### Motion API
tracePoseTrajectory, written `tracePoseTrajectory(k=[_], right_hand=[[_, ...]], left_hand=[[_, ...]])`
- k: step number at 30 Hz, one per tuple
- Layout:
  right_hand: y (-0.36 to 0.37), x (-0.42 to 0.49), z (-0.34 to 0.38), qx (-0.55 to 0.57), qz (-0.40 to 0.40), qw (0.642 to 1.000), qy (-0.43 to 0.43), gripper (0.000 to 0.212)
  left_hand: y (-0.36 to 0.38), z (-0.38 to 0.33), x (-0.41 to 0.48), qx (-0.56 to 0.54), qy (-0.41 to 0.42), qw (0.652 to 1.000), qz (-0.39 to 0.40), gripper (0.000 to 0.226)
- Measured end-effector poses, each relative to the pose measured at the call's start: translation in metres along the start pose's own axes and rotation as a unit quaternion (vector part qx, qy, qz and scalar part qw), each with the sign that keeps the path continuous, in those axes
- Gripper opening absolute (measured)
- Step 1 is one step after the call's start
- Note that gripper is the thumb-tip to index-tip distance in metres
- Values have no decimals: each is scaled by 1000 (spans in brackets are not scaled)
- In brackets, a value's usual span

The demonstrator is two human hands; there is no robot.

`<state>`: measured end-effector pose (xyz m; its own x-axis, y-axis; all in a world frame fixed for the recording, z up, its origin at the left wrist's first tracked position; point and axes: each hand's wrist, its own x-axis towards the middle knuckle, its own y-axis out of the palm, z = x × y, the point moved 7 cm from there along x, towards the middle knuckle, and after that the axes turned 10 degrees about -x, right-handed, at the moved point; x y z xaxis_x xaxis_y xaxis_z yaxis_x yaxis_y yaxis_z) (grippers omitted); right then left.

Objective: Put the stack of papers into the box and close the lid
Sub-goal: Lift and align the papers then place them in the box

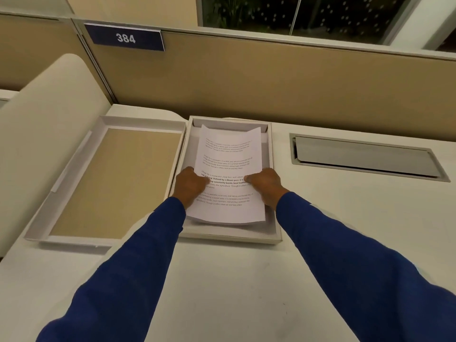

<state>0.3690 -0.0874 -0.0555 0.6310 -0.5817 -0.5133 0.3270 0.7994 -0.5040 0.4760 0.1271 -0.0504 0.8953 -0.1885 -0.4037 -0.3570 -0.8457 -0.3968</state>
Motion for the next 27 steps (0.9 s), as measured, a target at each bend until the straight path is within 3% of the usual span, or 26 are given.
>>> tracePoseTrajectory(k=[5, 8, 11, 14, 17, 20, 22, 27], right_hand=[[-9, -1, 8, -93, -77, 992, -38, 20], [-15, -10, 11, -123, -98, 986, -48, 43], [-22, -30, 16, -172, -146, 969, -102, 57], [-34, -50, 18, -196, -219, 939, -177, 61], [-43, -58, 5, -227, -248, 926, -170, 65], [-41, -58, -21, -231, -220, 940, -122, 58], [-33, -59, -36, -237, -195, 946, -103, 50], [-20, -63, -51, -275, -172, 939, -115, 42]], left_hand=[[-7, -3, -2, 74, 8, 996, -49, 30], [-10, -7, -15, 112, 24, 991, -62, 32], [-16, -13, -35, 133, 88, 983, -89, 60], [-35, -12, -64, 84, 160, 972, -147, 62], [-65, -2, -95, 42, 236, 944, -227, 49], [-93, 19, -124, 82, 295, 897, -319, 42], [-111, 43, -135, 87, 265, 883, -377, 48], [-145, 111, -146, 57, 79, 879, -467, 83]])
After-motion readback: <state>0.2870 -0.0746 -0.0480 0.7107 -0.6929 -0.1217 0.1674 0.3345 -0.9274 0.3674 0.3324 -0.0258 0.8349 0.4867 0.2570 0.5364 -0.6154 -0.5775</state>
